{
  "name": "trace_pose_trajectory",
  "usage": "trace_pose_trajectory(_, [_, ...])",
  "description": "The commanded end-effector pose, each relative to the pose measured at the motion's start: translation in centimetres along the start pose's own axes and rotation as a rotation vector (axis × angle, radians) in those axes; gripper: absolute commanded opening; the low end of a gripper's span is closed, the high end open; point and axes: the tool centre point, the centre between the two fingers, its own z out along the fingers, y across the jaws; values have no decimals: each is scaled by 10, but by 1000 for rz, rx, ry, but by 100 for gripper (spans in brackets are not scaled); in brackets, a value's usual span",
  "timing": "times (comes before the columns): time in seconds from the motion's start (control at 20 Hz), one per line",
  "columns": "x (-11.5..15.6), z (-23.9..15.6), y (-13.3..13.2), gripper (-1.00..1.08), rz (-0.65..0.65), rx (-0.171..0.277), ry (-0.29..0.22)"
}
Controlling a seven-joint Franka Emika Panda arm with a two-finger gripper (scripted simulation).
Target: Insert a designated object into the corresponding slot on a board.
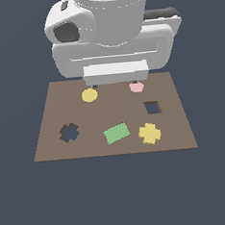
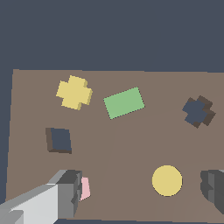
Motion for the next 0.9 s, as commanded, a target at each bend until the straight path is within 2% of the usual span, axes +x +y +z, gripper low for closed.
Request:
trace_pose_trajectory(0.0, [0, 0, 0, 100, 0, 0, 0])
trace_pose_trajectory(0.4, [7, 13, -10, 100, 25, -1, -4])
trace_pose_trajectory(0.85, [30, 55, -42, 100, 107, -6, -17])
